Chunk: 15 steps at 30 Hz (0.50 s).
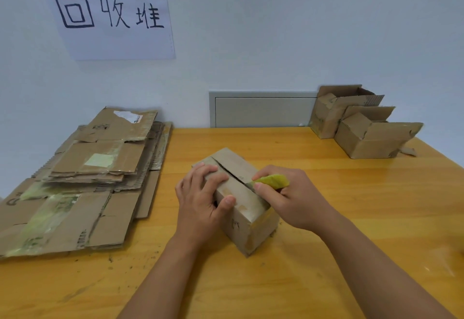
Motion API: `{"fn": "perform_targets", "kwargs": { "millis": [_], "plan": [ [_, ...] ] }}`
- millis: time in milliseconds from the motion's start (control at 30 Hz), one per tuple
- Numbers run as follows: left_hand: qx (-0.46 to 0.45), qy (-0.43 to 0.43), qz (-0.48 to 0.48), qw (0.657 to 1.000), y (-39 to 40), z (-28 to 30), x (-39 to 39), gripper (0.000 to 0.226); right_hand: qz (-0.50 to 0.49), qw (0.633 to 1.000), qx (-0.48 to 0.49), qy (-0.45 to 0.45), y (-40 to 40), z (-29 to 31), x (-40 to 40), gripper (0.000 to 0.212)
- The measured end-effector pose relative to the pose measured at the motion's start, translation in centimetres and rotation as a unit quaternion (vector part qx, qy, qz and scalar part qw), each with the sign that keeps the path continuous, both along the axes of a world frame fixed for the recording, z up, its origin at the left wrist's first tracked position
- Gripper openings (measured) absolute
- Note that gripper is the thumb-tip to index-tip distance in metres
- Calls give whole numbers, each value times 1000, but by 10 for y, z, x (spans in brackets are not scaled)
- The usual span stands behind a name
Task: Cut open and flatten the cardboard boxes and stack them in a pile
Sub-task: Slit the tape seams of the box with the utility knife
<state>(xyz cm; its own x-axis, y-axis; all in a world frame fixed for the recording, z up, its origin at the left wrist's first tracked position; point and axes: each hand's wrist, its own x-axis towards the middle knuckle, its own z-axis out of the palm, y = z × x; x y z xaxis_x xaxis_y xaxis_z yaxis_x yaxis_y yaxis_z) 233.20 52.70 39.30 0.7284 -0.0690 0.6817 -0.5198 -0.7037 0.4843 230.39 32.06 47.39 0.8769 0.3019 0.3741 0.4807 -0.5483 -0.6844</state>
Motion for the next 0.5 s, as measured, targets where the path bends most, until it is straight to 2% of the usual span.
{"fn": "perform_targets", "kwargs": {
  "millis": [500],
  "plan": [
    [-19, 7, 8, 1000, -3, -6, 1, 54, 4, 1000, 18, -12, -20, -5, -26, 18]
  ]
}}
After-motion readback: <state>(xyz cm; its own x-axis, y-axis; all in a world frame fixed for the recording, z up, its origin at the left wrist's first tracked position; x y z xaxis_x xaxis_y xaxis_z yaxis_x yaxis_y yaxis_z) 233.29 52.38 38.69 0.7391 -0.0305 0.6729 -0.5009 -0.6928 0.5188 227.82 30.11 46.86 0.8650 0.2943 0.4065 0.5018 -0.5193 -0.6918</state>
